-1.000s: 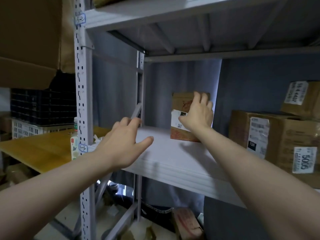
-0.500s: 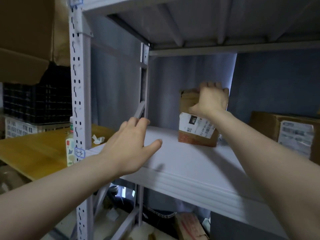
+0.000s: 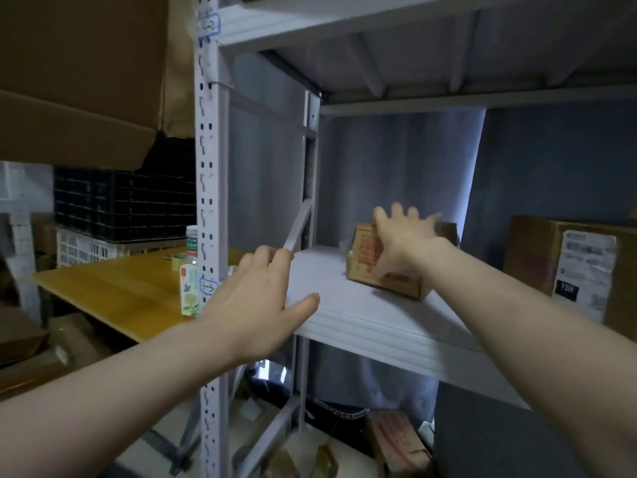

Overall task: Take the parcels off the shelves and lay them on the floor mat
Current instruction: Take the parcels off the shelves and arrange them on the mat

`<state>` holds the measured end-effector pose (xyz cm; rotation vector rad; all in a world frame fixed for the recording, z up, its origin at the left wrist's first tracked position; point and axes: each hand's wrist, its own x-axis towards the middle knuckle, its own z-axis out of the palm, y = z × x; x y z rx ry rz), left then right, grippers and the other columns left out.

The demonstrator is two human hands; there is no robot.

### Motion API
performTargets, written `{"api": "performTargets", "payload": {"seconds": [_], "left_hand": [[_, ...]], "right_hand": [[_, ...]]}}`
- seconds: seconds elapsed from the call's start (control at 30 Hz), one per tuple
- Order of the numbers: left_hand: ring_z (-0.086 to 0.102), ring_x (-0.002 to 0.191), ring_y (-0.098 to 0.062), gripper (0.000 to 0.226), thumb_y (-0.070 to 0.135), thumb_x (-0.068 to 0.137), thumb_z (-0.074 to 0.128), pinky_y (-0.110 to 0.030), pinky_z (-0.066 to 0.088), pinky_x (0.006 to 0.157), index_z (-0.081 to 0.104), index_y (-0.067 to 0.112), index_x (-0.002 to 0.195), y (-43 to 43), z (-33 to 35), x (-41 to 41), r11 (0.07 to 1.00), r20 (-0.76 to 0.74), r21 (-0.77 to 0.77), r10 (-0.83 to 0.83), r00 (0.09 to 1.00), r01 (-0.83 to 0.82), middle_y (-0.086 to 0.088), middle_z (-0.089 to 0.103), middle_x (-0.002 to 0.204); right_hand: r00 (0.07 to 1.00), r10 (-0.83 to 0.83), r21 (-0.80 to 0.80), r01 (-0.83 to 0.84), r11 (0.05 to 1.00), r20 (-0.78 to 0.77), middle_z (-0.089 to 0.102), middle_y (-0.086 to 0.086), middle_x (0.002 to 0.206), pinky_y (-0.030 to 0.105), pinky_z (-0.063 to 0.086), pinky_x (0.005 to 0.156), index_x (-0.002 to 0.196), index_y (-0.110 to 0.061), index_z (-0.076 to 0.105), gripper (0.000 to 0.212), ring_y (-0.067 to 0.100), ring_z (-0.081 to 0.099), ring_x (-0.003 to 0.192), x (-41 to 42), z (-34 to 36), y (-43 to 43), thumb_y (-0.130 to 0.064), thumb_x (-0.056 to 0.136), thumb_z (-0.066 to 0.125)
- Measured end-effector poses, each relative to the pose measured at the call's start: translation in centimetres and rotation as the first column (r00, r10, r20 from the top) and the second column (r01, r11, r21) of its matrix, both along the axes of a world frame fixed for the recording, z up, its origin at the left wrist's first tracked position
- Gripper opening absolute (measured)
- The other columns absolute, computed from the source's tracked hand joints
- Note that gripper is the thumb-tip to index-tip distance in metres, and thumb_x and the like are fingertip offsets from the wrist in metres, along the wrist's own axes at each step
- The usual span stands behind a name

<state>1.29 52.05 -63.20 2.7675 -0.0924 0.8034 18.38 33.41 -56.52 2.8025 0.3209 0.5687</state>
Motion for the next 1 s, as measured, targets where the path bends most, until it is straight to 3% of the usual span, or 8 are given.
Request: {"api": "performTargets", "payload": {"seconds": [0.13, 0.23, 0.33, 0.47, 0.53, 0.73, 0.87, 1.0], "left_hand": [[0.039, 0.125, -0.014, 0.067, 0.063, 0.088, 0.036, -0.032, 0.043, 0.096, 0.032, 0.024, 0.142, 1.9, -1.1, -1.4, 0.999, -0.02, -0.014, 0.037, 0.999, -0.037, 0.004, 0.038, 0.139], [0.044, 0.119, -0.014, 0.065, 0.063, 0.089, 0.038, -0.035, 0.045, 0.096, 0.034, 0.024, 0.141, 2.4, -1.6, -1.6, 0.996, -0.034, -0.068, 0.047, 0.998, -0.049, 0.003, 0.039, 0.138], [0.042, 0.123, -0.017, 0.067, 0.063, 0.088, 0.037, -0.039, 0.045, 0.098, 0.035, 0.022, 0.141, 1.9, -1.5, -1.3, 0.992, -0.036, -0.112, 0.05, 0.998, -0.054, 0.001, 0.041, 0.137], [0.042, 0.126, -0.021, 0.063, 0.06, 0.091, 0.037, -0.04, 0.041, 0.102, 0.039, 0.018, 0.138, 1.0, -1.3, -0.1, 0.98, -0.047, -0.193, 0.039, 0.998, -0.047, -0.003, 0.043, 0.139], [0.043, 0.127, -0.022, 0.063, 0.06, 0.092, 0.036, -0.039, 0.039, 0.103, 0.042, 0.016, 0.136, 0.6, -1.1, 0.8, 0.948, -0.047, -0.316, 0.032, 0.998, -0.045, -0.005, 0.045, 0.139], [0.044, 0.129, -0.02, 0.068, 0.067, 0.094, 0.034, -0.038, 0.035, 0.104, 0.043, 0.022, 0.144, 0.6, -1.4, 3.5, 0.668, 0.009, -0.744, 0.006, 1.0, 0.003, 0.001, 0.047, 0.144], [0.048, 0.123, -0.011, 0.054, 0.063, 0.096, 0.037, -0.042, 0.035, 0.112, 0.049, 0.031, 0.138, 0.5, -1.8, 5.0, 0.451, 0.111, -0.883, -0.065, 0.992, 0.128, 0.013, 0.053, 0.131], [0.06, 0.114, -0.019, 0.056, 0.065, 0.094, 0.037, -0.046, 0.042, 0.107, 0.057, 0.023, 0.126, 1.5, -2.3, 6.1, 0.299, 0.15, -0.945, 0.035, 0.988, 0.133, 0.002, 0.066, 0.12]], "right_hand": [[0.996, -0.05, 0.169, 0.061, 0.984, -0.072, 0.032, 0.013, 0.146, 0.067, 0.035, 0.104, 0.15, -0.027, 0.026, 0.107, 0.042, 0.03, 0.136, 0.2, -0.5, -1.1, -0.077, 0.066, 0.068], [1.0, -0.02, 0.323, 0.024, 0.946, -0.017, 0.032, 0.013, 0.148, 0.055, 0.043, 0.102, 0.147, -0.025, 0.036, 0.102, 0.043, 0.024, 0.139, 0.2, -1.0, -0.7, -0.083, 0.067, 0.061], [0.998, 0.003, 0.402, -0.028, 0.915, 0.062, 0.039, 0.01, 0.143, 0.053, 0.043, 0.099, 0.139, -0.024, 0.046, 0.094, 0.041, 0.026, 0.136, 0.0, -1.0, 0.0, -0.084, 0.067, 0.057], [0.977, 0.089, 0.483, -0.174, 0.858, 0.194, 0.055, 0.003, 0.121, 0.045, 0.048, 0.091, 0.102, -0.027, 0.063, 0.068, 0.033, 0.041, 0.122, -1.1, -0.8, 0.7, -0.083, 0.062, 0.058], [0.954, 0.147, 0.495, -0.263, 0.828, 0.261, 0.059, -0.002, 0.107, 0.038, 0.046, 0.08, 0.075, -0.029, 0.056, 0.058, 0.029, 0.046, 0.114, -2.1, -0.7, 1.2, -0.084, 0.058, 0.062], [0.893, 0.245, 0.504, -0.42, 0.755, 0.377, 0.056, -0.004, 0.057, 0.027, 0.029, 0.05, 0.046, -0.015, 0.048, 0.068, 0.024, 0.057, 0.067, -4.7, -0.7, 2.1, -0.079, 0.054, 0.069], [0.86, 0.3, 0.474, -0.485, 0.735, 0.413, 0.055, -0.006, 0.054, 0.027, 0.032, 0.052, 0.044, -0.015, 0.049, 0.063, 0.024, 0.058, 0.065, -5.1, -3.0, 3.5, -0.072, 0.058, 0.071], [0.822, 0.271, 0.666, -0.566, 0.486, 0.501, 0.04, -0.007, 0.04, 0.027, 0.033, 0.053, 0.044, -0.014, 0.039, 0.061, 0.012, 0.047, 0.05, -4.1, -5.4, 4.3, -0.06, 0.062, 0.076]]}}
